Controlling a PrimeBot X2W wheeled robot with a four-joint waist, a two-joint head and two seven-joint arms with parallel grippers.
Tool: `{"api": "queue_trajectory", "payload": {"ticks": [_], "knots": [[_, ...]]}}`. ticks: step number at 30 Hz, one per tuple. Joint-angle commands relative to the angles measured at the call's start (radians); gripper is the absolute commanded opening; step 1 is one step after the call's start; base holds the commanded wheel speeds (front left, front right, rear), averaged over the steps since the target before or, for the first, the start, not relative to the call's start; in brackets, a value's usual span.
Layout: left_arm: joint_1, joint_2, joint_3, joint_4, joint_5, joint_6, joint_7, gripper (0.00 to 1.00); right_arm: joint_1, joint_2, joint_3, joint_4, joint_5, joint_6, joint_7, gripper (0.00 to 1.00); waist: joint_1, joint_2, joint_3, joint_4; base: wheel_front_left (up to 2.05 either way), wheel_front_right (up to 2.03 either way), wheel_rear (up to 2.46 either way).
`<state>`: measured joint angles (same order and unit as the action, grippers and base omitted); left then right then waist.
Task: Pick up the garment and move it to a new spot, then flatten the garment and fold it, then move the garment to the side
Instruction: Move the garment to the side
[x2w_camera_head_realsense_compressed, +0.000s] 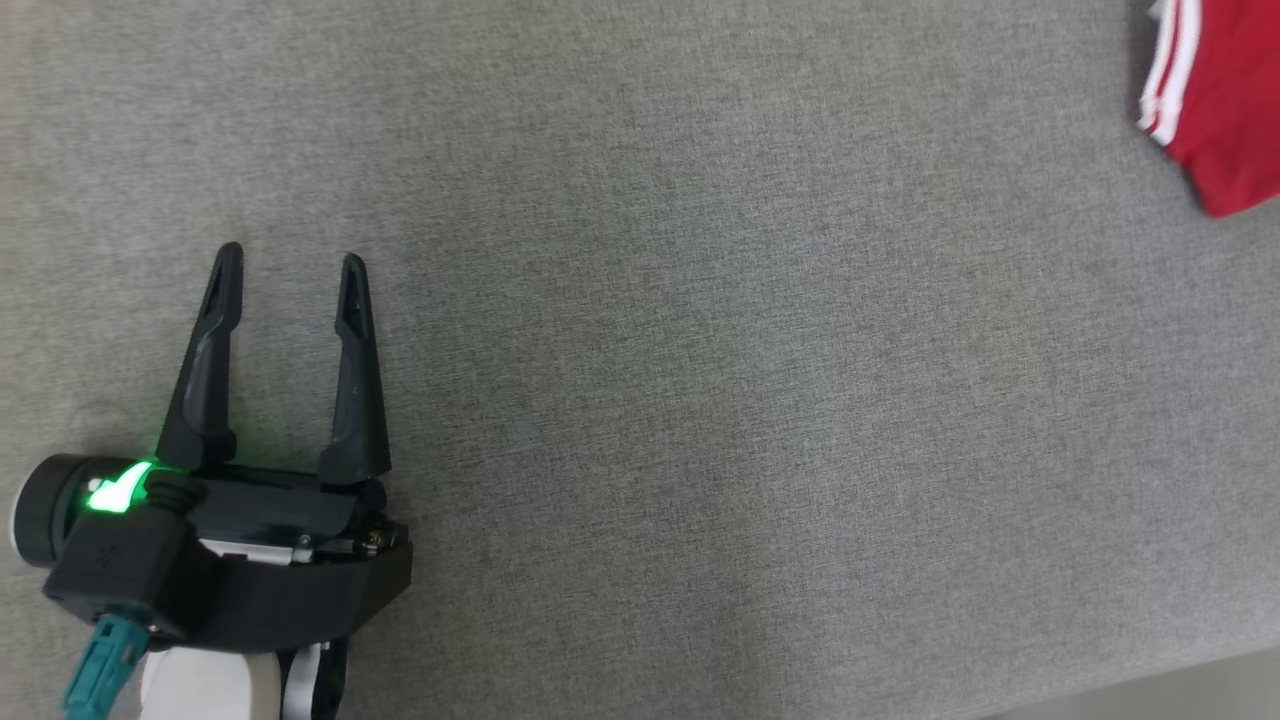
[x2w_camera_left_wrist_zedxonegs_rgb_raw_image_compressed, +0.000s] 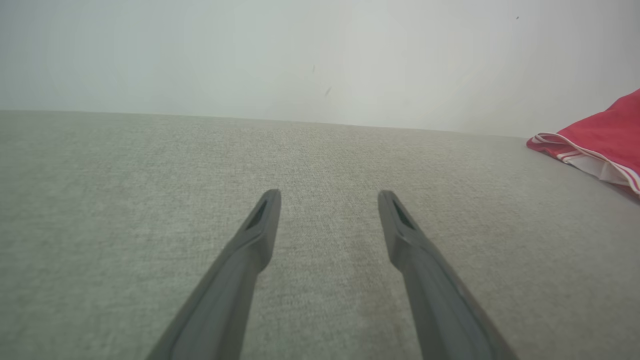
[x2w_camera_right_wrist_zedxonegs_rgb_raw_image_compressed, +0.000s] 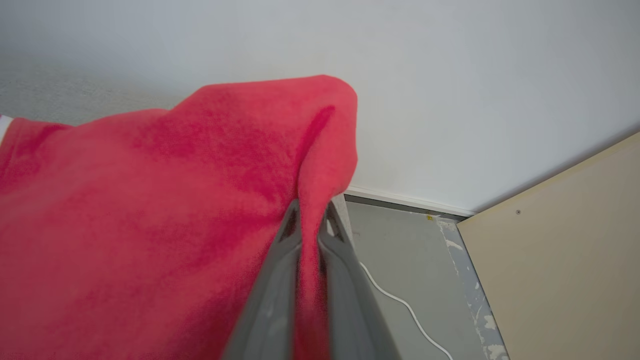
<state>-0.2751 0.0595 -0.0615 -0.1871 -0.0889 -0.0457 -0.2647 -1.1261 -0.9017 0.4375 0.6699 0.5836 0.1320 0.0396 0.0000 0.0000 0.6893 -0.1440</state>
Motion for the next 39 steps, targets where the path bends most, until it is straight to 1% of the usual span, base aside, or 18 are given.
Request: {"api": "queue_trajectory", "payload": {"ticks": [1,8,9,10,11,13,17,24,25,30,31,35,39], "knots": [[0.010,0.001,-0.003,0.019,0.009,-0.008,0.001,1.00,-0.017,-0.005,0.002,0.006,-0.006,-0.003,0.003,0.00,0.0000,0.0000,0.018,-0.016,0.00,0.00,0.00],[0.008,0.000,-0.006,0.026,0.009,-0.012,0.004,1.00,-0.073,-0.011,0.012,0.098,-0.027,-0.003,0.026,0.00,0.0000,0.0000,0.028,-0.006,0.00,0.00,0.00],[0.007,0.000,-0.007,0.027,0.009,-0.012,0.004,1.00,-0.084,-0.011,0.008,0.112,-0.034,-0.003,0.014,0.40,0.0000,0.0000,0.028,-0.004,0.00,0.00,0.00],[0.007,0.000,-0.007,0.029,0.008,-0.012,0.004,1.00,-0.094,-0.011,0.006,0.123,-0.042,-0.003,0.000,0.84,0.0000,0.0000,0.028,-0.002,0.00,0.00,0.00],[0.007,-0.001,-0.006,0.030,0.007,-0.011,0.004,1.00,-0.101,-0.008,0.002,0.140,-0.051,-0.003,-0.012,1.00,0.0000,0.0000,0.028,0.000,0.00,0.00,0.00],[0.005,-0.002,-0.008,0.030,0.006,-0.008,0.004,1.00,-0.111,0.002,-0.004,0.173,-0.064,-0.003,-0.031,1.00,0.0000,0.0000,0.024,0.005,0.00,0.00,0.00],[0.005,-0.003,-0.012,0.034,-0.004,-0.005,0.004,1.00,-0.134,0.016,-0.001,0.199,-0.089,-0.003,-0.079,1.00,0.0000,0.0000,0.003,0.013,0.00,0.00,0.00],[0.041,-0.004,0.010,0.046,-0.033,0.002,0.001,1.00,-0.117,0.062,0.016,0.192,-0.101,-0.003,-0.178,1.00,0.0000,0.0000,-0.100,0.029,0.00,0.00,0.00],[0.052,-0.005,0.018,0.052,-0.041,0.005,0.001,1.00,-0.097,0.082,0.025,0.179,-0.103,-0.003,-0.219,1.00,0.0000,0.0000,-0.144,0.036,0.00,0.00,0.00],[0.105,-0.007,0.043,0.071,-0.063,0.007,0.001,1.00,-0.032,0.131,0.030,0.130,-0.110,-0.003,-0.282,1.00,0.0000,0.0000,-0.260,0.056,0.00,0.00,0.00],[0.105,-0.007,0.043,0.071,-0.063,0.007,0.001,1.00,-0.032,0.131,0.030,0.130,-0.110,-0.003,-0.282,1.00,0.0000,0.0000,-0.260,0.056,0.00,0.00,0.00],[0.154,-0.008,0.062,0.086,-0.075,0.011,0.001,1.00,0.057,0.184,0.006,0.069,-0.118,-0.003,-0.302,1.00,0.0000,0.0000,-0.347,0.071,0.00,0.00,0.00],[0.200,-0.009,0.081,0.108,-0.091,0.013,0.001,1.00,0.181,0.247,-0.057,-0.026,-0.143,-0.003,-0.305,1.00,0.0000,0.0000,-0.422,0.082,0.00,0.00,0.00]]}}
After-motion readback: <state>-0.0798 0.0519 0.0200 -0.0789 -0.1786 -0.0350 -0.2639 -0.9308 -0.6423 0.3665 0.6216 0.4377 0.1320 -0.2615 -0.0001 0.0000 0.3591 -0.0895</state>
